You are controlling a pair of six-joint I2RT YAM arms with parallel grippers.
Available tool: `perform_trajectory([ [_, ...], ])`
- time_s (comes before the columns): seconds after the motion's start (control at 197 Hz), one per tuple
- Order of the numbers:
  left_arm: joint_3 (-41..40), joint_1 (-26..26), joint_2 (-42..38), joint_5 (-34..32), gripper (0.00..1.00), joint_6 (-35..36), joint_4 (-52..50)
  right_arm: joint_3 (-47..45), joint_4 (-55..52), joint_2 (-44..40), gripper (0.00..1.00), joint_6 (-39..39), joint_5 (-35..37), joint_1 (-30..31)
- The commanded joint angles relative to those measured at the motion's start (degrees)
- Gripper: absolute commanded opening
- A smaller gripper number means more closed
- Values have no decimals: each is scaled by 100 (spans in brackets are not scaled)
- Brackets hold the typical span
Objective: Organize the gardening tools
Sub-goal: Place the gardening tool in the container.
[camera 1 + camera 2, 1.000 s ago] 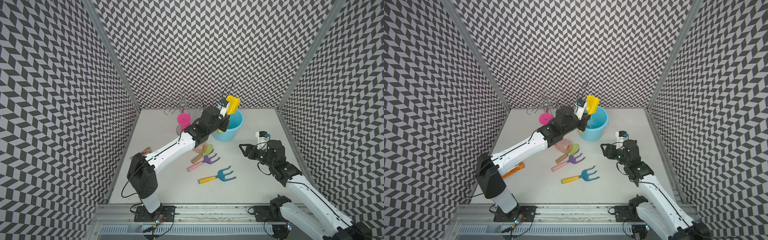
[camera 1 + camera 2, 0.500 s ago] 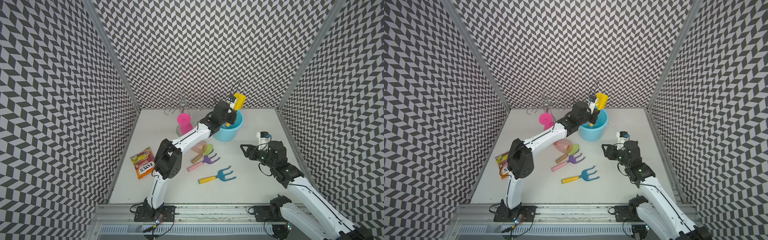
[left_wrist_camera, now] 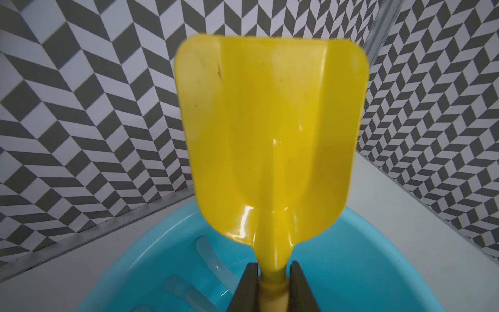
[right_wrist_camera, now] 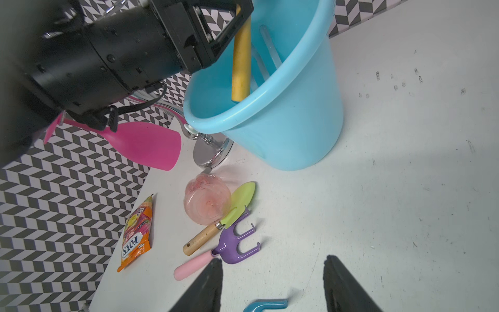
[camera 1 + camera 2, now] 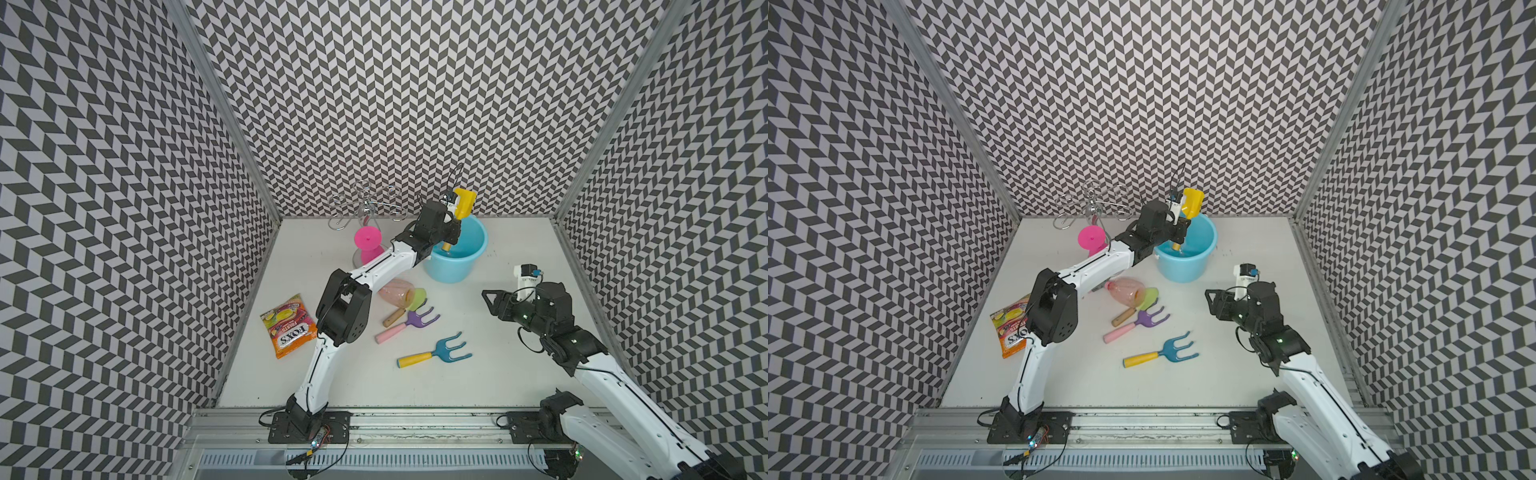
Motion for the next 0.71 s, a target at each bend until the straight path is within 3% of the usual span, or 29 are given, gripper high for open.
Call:
perform_trajectory([
  [0.0, 180, -47, 96, 205, 1, -16, 130, 48, 171, 60, 61, -68, 93, -34],
  [0.238, 171, -48, 197, 245, 18, 4, 1, 5, 205, 69, 61, -44, 159, -38],
  [0.425, 171, -48, 245, 263, 26, 10, -23, -21, 201, 64, 61, -23, 178, -43],
  [0.577, 178, -55, 244, 263, 40, -3, -39, -34, 214, 47, 61, -15, 186, -43],
  [0.704, 195, -57, 164, 266, 41, 1, -66, -35, 206, 33, 61, -13, 179, -43],
])
